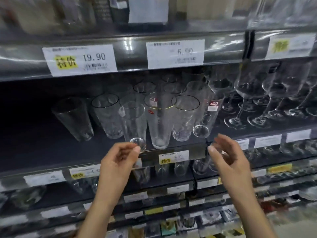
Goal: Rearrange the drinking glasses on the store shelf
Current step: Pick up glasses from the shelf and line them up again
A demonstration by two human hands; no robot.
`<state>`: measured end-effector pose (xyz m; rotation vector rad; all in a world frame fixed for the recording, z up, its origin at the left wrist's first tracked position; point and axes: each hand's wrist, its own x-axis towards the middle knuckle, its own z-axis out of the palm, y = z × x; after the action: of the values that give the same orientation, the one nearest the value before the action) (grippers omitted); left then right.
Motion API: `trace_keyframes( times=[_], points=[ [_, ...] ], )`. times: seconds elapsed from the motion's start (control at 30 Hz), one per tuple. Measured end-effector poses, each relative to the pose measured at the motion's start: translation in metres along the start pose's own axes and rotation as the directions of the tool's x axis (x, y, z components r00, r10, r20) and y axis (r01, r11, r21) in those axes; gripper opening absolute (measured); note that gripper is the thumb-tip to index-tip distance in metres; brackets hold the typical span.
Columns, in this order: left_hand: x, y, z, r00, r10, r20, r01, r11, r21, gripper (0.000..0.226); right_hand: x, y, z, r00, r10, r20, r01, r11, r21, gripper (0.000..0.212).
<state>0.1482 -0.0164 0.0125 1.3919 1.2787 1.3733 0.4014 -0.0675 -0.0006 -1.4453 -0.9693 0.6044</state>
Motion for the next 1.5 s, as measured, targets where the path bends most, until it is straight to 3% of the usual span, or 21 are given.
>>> trace_keyframes(
  times=[0.13, 0.23, 0.33, 0.47, 0.67, 0.9, 1.03, 1.17, 1.33, 1.43, 1.5],
  points=[
    [0.000, 0.004, 0.014, 0.963, -0.030, -0.269, 0.031, 1.000, -0.001, 0.037, 0.031, 0.002, -0.006, 0.998, -0.060, 0.012, 0.060, 0.996, -0.073, 0.051],
    [0.004, 0.002, 0.023, 0.958, -0.036, -0.286, 0.059, 0.996, 0.072, 0.071, 0.055, 0.005, -0.007, 0.996, -0.073, 0.046, 0.078, 0.991, -0.107, 0.069],
    [0.012, 0.001, 0.029, 0.966, -0.061, -0.251, 0.089, 0.991, 0.101, 0.086, 0.073, 0.005, -0.005, 0.988, -0.067, 0.139, 0.087, 0.986, -0.142, 0.082],
    [0.019, 0.002, 0.039, 0.964, -0.056, -0.261, 0.088, 0.990, 0.114, 0.092, 0.085, 0.007, -0.001, 0.974, -0.091, 0.208, 0.124, 0.980, -0.153, 0.082],
    [0.028, 0.001, 0.041, 0.973, -0.041, -0.228, 0.085, 0.979, 0.188, 0.084, 0.102, 0.005, 0.006, 0.963, -0.091, 0.254, 0.127, 0.983, -0.130, 0.084],
    [0.030, 0.007, 0.035, 0.980, -0.026, -0.198, 0.080, 0.959, 0.272, 0.077, 0.104, 0.008, 0.011, 0.977, -0.114, 0.179, 0.130, 0.988, -0.080, 0.079],
    [0.021, 0.009, 0.038, 0.972, 0.046, -0.228, 0.007, 0.974, 0.227, 0.059, 0.093, 0.005, 0.004, 0.982, -0.138, 0.132, 0.139, 0.990, 0.002, 0.071],
    [0.010, 0.009, 0.036, 0.962, 0.104, -0.251, -0.078, 0.991, 0.112, 0.062, 0.078, 0.006, -0.009, 0.977, -0.175, 0.118, 0.164, 0.982, 0.097, 0.071],
    [-0.018, 0.031, 0.033, 0.945, 0.222, -0.240, -0.221, 0.975, 0.030, 0.060, 0.054, -0.004, -0.025, 0.917, -0.375, 0.139, 0.347, 0.919, 0.187, 0.070],
    [-0.036, 0.031, 0.033, 0.951, 0.233, -0.204, -0.282, 0.923, -0.261, 0.070, 0.035, -0.019, -0.026, 0.882, -0.408, 0.237, 0.315, 0.882, 0.350, 0.056],
    [-0.052, 0.031, 0.032, 0.977, 0.143, -0.158, -0.204, 0.840, -0.503, 0.080, 0.022, -0.024, -0.021, 0.876, -0.349, 0.332, 0.183, 0.878, 0.442, 0.047]
  ],
)
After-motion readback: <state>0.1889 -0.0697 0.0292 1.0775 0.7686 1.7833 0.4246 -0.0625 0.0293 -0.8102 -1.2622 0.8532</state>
